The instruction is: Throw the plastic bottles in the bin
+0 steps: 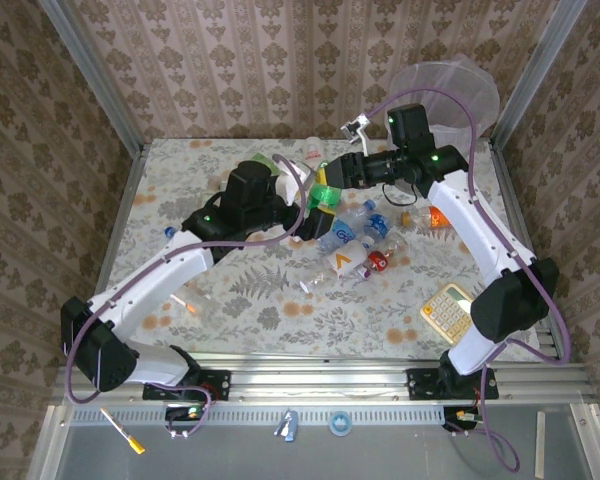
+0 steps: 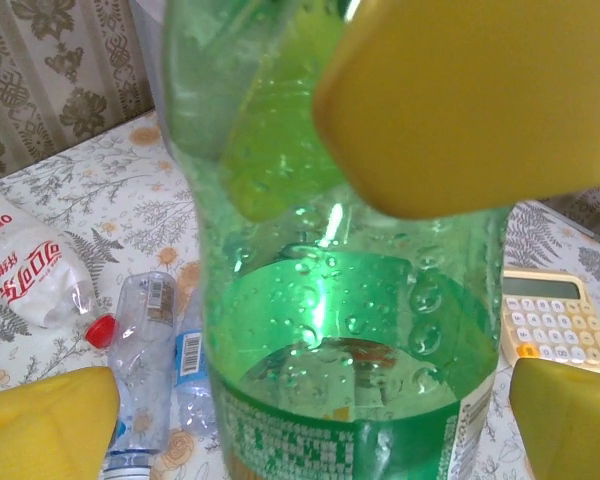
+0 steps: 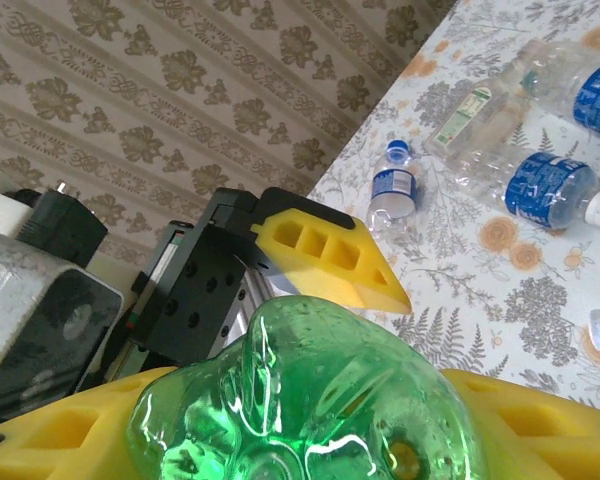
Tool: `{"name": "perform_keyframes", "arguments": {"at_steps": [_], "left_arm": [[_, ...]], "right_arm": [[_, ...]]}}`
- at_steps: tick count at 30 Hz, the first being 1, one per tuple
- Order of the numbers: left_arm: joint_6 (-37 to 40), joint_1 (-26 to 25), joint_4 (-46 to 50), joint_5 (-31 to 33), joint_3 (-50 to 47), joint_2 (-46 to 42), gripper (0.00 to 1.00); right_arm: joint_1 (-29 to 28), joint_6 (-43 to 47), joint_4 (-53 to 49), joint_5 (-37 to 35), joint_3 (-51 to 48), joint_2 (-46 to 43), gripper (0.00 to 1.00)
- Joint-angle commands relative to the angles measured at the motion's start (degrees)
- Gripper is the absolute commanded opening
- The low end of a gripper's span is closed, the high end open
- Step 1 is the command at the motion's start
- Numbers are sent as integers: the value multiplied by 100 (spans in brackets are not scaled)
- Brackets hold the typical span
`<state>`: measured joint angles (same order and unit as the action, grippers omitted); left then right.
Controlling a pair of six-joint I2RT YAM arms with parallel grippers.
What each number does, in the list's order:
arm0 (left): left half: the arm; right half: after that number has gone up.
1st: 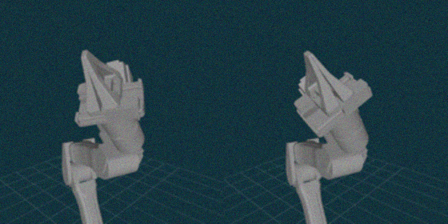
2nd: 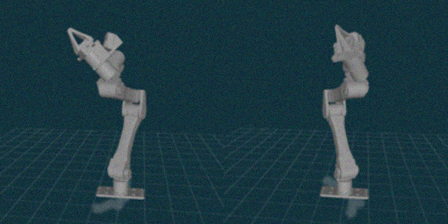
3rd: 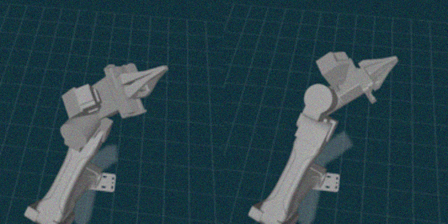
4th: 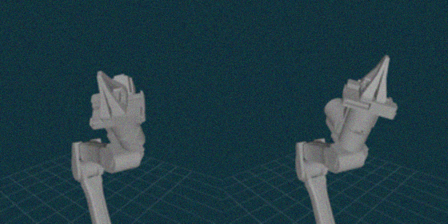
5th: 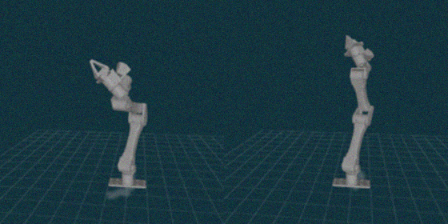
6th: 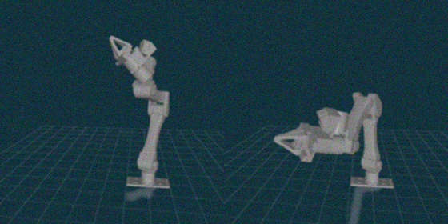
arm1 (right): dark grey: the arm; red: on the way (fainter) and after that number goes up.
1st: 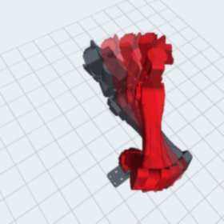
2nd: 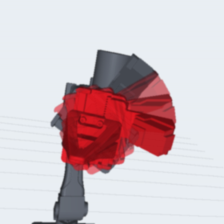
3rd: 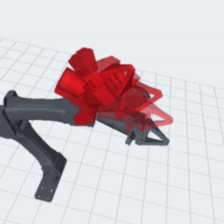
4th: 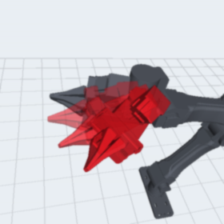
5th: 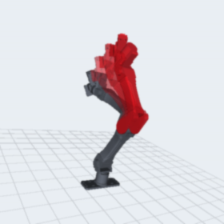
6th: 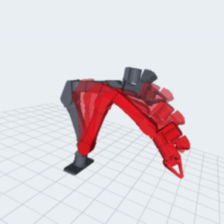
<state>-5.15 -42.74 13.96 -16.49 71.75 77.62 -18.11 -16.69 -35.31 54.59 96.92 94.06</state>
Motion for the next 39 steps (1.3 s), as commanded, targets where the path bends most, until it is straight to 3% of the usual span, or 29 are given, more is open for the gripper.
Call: {"name": "perform_keyframes", "arguments": {"at_steps": [1,13,23,34,39], "left_arm": [[-238,102,-224,30,-133,-121,100],[-566,363,-635,185,-889,-739,100],[-571,451,-587,304,-1004,-898,100],[-576,460,-587,405,-988,-889,100],[-596,460,-569,467,-990,-898,100]], "right_arm": [[115,-102,-206,-431,201,-16,42],[510,136,-280,-2297,573,-224,37],[970,598,400,-3827,1153,-425,34],[1421,963,2966,-5378,982,-936,33],[1467,1334,5534,-5943,-189,-1529,27]]}}
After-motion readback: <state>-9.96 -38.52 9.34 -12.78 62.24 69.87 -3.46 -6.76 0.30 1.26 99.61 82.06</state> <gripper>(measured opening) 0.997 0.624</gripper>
